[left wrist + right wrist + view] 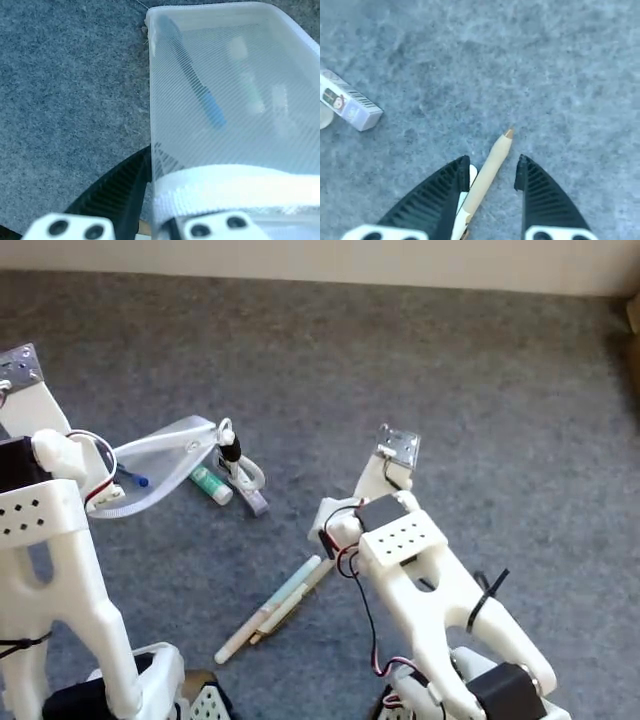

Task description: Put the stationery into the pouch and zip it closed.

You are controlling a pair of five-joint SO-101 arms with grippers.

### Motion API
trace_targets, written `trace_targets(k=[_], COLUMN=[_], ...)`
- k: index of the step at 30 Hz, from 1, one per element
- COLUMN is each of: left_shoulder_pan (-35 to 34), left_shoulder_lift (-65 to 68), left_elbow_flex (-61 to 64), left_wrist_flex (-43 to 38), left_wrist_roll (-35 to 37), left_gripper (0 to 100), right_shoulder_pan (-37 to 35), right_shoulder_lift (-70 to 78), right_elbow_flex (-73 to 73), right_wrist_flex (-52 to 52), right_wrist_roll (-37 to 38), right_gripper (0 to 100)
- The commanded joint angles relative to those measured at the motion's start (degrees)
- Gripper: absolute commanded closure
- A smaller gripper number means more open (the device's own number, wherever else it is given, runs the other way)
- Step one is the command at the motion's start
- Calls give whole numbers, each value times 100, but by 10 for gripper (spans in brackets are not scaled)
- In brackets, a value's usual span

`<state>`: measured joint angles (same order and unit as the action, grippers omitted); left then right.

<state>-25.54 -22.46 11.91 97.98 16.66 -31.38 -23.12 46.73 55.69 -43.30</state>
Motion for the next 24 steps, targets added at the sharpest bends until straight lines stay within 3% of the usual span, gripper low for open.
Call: trace_targets(k=[1,24], left_shoulder_pan=[-101,-101], left_shoulder_lift=[66,66], left_elbow_flex=[145,154], left_wrist_flex=[0,0], left_wrist_roll=[44,44], left_gripper=[993,993], right_shoulder_pan=[75,268], right_shoulder_lift=[40,1640], right_elbow_flex=[-356,-1130], right_wrist_flex=[4,48], right_wrist_roll=[-53,-211], right_gripper=[850,853])
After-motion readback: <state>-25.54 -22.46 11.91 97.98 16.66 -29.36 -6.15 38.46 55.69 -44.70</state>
